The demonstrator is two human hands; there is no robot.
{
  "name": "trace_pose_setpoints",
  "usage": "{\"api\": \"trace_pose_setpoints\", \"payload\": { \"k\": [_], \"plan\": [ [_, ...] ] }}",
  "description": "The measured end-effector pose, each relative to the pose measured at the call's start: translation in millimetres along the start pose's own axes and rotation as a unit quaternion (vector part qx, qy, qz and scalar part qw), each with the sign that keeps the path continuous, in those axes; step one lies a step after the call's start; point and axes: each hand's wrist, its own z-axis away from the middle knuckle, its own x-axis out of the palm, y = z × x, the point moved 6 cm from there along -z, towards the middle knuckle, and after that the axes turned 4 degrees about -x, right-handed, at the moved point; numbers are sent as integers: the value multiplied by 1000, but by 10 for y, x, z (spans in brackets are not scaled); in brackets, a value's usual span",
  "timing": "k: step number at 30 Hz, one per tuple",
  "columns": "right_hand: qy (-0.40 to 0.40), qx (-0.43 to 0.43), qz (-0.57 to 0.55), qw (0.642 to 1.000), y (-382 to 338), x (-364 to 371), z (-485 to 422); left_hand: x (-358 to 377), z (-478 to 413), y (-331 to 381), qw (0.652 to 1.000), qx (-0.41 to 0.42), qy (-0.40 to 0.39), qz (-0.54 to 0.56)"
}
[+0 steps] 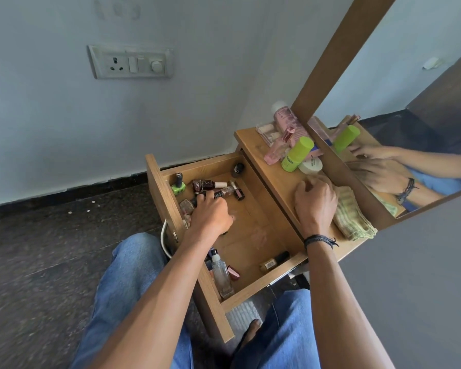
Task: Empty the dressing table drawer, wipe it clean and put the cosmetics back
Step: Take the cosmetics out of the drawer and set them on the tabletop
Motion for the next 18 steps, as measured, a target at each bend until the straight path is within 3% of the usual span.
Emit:
{"api": "trace_pose_setpoints", "payload": {
  "k": [7,12,18],
  "plan": [
    [-7,5,-41,999,-9,-63,19,28,0,17,1000,13,-6,-23],
    [42,-19,-76,996,-90,-155,48,60,47,39,997,18,-30,-67],
    [106,-174,-89,975,-362,-191,513,59,93,63,996,25,-30,-85]
  ]
}}
